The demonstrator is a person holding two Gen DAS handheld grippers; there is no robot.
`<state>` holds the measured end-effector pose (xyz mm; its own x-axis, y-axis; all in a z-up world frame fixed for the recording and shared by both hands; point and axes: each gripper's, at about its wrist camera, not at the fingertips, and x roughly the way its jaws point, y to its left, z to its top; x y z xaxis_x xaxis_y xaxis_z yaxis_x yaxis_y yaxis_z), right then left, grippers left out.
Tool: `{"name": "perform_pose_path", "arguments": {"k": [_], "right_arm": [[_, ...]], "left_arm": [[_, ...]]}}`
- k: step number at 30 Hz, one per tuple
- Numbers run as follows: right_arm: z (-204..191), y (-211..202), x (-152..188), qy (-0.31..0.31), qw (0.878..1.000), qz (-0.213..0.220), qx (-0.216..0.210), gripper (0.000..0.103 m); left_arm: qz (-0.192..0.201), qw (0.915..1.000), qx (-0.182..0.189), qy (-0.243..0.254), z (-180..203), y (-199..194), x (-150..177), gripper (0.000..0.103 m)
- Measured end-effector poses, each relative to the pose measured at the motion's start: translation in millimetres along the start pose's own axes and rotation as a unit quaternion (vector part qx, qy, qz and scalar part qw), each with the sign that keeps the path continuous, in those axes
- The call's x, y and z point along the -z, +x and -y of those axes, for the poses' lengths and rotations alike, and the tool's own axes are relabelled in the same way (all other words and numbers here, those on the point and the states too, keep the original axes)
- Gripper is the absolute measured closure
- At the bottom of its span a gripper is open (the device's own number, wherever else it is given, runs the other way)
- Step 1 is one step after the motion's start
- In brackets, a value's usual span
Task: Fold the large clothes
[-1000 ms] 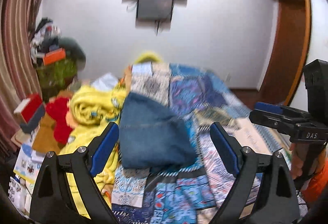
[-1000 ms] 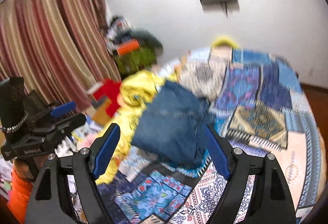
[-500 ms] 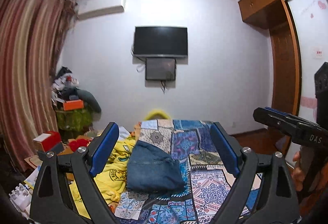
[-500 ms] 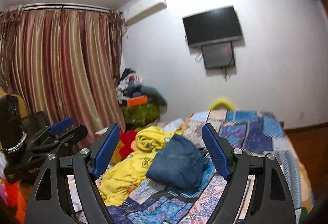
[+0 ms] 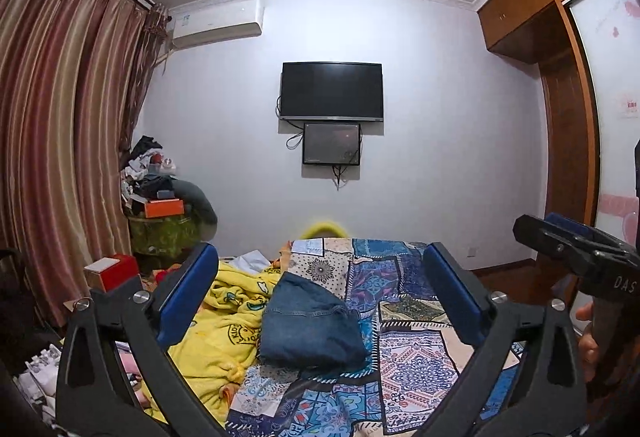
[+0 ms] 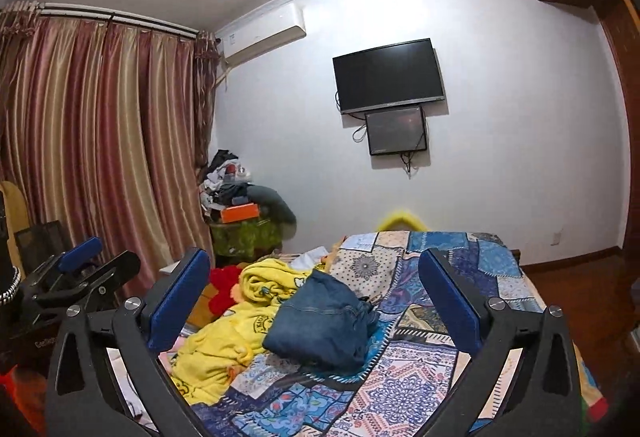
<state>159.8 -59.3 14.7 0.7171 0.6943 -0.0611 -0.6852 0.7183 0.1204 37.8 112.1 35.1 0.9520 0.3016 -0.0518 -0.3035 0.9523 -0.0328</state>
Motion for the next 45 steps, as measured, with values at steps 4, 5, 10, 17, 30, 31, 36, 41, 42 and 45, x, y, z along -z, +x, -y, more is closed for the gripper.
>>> {"name": "perform_pose_path", "arguments": {"k": [4, 5, 10, 17, 30, 31, 36, 41, 42, 45], "right_arm": [[-0.9, 0.1, 2.0, -0.001, 1.0, -0.006, 0.0, 0.0], [-0.8, -0.4, 3.2, -0.001, 1.0, -0.007, 0.0, 0.0], [-0.7, -1.9, 6.7, -0.001, 1.0, -0.01, 0.002, 0.0], [1.1, -2.8, 9.4, 0.001, 1.0, -0.014, 0.002, 0.0], [3.5, -4.6, 9.6, 0.004, 1.0, -0.02, 0.007, 0.0], [4.0, -4.9, 9.8, 0.005, 1.0, -0.02, 0.008, 0.0], [6.5, -4.0, 10.3, 0.006, 1.0, -0.025, 0.017, 0.0], [9.1, -3.2, 11.4, 0.01, 0.999, -0.029, 0.019, 0.0], [9.5, -3.2, 11.5, 0.01, 0.999, -0.029, 0.021, 0.0], [10.6, -3.0, 11.5, 0.013, 0.999, -0.03, 0.025, 0.0]], "left_arm": [[-0.002, 1.0, 0.004, -0.003, 0.8, -2.4, 2.0, 0.0], [-0.002, 1.0, 0.004, -0.003, 1.0, -3.1, 2.3, 0.0], [-0.003, 1.0, 0.004, 0.001, 3.5, -4.1, 4.2, 0.0], [-0.005, 0.9999, 0.006, 0.006, 3.5, -2.5, 7.3, 0.0], [-0.011, 0.9999, 0.012, 0.006, 0.6, 2.3, 10.5, 0.0], [-0.012, 0.9998, 0.013, 0.006, 0.5, 3.1, 11.0, 0.0], [-0.016, 0.9997, 0.019, 0.01, 1.2, 6.4, 12.2, 0.0], [-0.027, 0.9992, 0.028, 0.011, 2.6, 11.2, 14.0, 0.0], [-0.029, 0.9991, 0.029, 0.011, 3.1, 12.0, 14.6, 0.0], [-0.032, 0.9989, 0.033, 0.011, 3.8, 14.8, 15.5, 0.0]]}}
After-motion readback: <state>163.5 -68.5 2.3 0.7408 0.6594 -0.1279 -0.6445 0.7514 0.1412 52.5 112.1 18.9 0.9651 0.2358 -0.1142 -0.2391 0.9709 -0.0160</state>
